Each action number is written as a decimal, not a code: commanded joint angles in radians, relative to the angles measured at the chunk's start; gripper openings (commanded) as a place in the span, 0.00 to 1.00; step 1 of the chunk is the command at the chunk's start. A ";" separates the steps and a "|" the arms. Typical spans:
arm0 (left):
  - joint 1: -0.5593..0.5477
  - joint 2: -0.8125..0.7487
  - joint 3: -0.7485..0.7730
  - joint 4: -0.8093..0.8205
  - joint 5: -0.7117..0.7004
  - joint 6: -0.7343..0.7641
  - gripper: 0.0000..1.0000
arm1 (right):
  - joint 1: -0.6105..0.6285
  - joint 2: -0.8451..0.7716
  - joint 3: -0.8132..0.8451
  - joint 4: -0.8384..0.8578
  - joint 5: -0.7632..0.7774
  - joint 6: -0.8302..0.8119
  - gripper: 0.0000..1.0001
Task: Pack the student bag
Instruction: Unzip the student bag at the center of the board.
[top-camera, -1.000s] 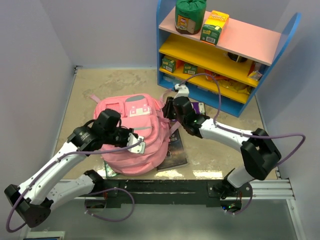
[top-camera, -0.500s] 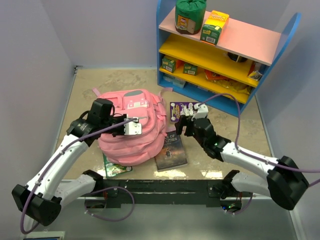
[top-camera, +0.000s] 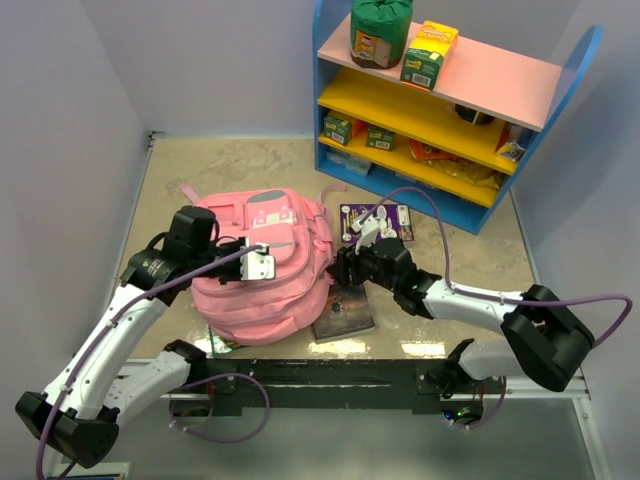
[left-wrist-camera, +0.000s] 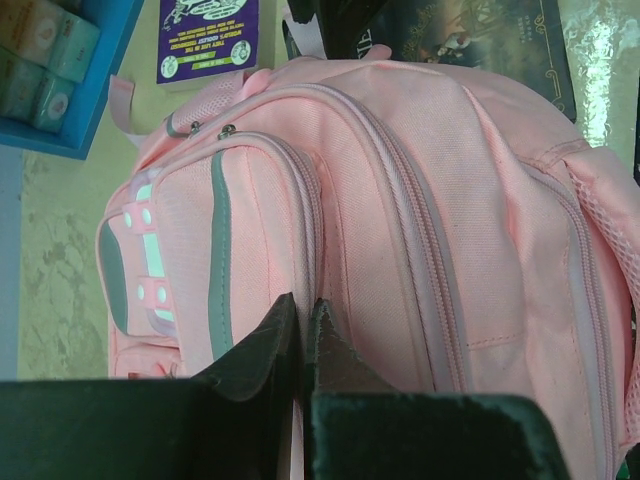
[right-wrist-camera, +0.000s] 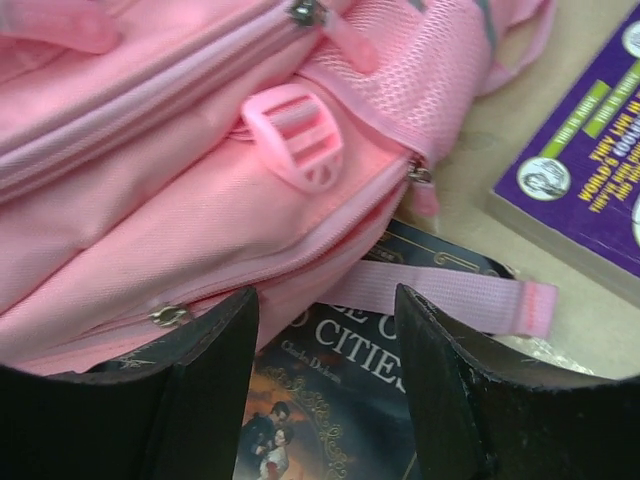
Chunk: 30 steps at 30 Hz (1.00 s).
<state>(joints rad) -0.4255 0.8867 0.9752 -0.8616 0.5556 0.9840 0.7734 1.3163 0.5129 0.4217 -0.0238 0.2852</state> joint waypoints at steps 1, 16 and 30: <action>0.007 -0.031 0.007 0.088 0.060 0.002 0.00 | 0.009 -0.037 0.007 0.129 -0.120 -0.046 0.60; 0.007 -0.025 0.033 0.093 0.075 -0.007 0.00 | 0.009 -0.094 -0.074 0.111 -0.237 -0.026 0.51; 0.007 -0.031 0.056 0.085 0.093 -0.005 0.00 | 0.010 -0.019 -0.054 0.095 -0.186 -0.009 0.55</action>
<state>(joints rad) -0.4255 0.8856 0.9558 -0.8623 0.5728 0.9787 0.7799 1.2762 0.4110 0.4896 -0.2260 0.2783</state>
